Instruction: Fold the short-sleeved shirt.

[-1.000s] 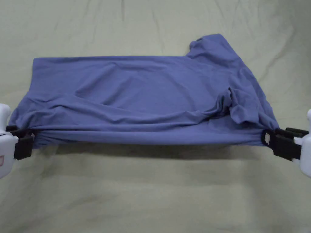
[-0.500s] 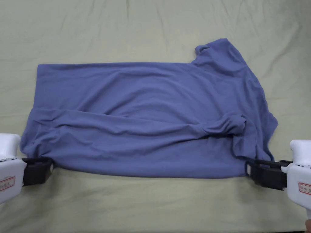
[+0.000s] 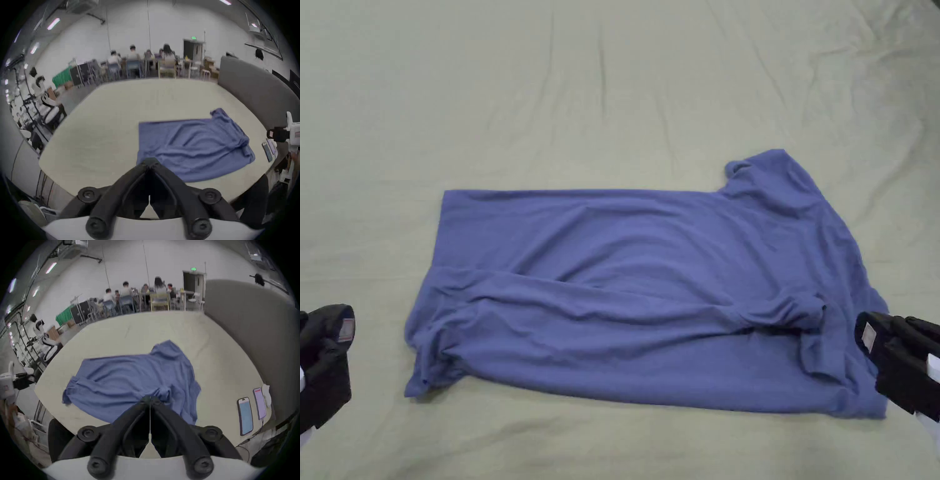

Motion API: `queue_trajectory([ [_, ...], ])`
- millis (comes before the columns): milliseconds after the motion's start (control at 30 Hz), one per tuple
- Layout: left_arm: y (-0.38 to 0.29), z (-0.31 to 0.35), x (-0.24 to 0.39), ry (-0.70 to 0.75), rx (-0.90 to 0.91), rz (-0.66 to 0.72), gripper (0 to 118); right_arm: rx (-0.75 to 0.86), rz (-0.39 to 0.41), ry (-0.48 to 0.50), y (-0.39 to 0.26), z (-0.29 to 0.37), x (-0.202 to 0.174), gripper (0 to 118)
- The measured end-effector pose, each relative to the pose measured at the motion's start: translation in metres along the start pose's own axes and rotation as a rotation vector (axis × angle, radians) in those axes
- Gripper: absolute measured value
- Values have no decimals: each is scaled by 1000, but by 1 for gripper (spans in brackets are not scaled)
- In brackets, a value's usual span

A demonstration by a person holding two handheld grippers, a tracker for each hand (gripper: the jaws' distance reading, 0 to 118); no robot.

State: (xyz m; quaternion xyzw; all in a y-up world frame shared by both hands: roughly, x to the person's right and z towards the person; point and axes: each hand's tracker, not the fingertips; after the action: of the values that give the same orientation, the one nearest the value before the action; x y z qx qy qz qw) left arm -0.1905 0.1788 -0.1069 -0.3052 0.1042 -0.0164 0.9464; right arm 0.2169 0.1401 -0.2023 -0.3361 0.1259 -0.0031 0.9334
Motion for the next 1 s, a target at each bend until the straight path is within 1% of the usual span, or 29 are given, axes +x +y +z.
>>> queue_trajectory([
  [33,2,-3,-3,-38,-39,-6,0,-23,13,16,0,-1,-3,3],
  [133,6,-6,0,-38,-7,-8,0,-29,20,42,-2,-5,-8,3],
  [267,14,-27,0,-50,-13,7,0,-42,22,38,-2,-13,-6,3],
  [367,25,-63,3,-39,-73,6,0,-66,31,28,0,-24,-4,3],
  [467,38,-119,1,-78,-101,16,0,-89,37,23,6,-38,-2,3],
  [500,46,-145,-2,-119,-137,28,12,-101,34,25,8,-44,0,3],
  [533,55,-172,-6,-136,-174,46,59,-106,32,25,10,-51,1,3],
  [567,65,-198,-6,-141,-215,54,89,-113,32,26,12,-56,2,3],
  [600,71,-232,-10,-142,-259,58,91,-126,35,26,14,-63,2,3],
  [633,77,-258,-13,-142,-266,75,91,-135,35,21,15,-70,2,3],
  [667,80,-284,-15,-128,-288,61,91,-143,35,24,17,-75,2,3],
  [700,84,-316,-13,-116,-351,53,91,-156,34,25,19,-83,2,3],
  [800,82,-381,-15,-66,-426,-10,91,-191,35,23,21,-103,3,3],
  [900,73,-427,-17,-74,-516,20,91,-220,36,25,22,-121,2,3],
  [1000,59,-449,-19,-76,-556,38,91,-241,46,29,23,-133,-1,3],
])
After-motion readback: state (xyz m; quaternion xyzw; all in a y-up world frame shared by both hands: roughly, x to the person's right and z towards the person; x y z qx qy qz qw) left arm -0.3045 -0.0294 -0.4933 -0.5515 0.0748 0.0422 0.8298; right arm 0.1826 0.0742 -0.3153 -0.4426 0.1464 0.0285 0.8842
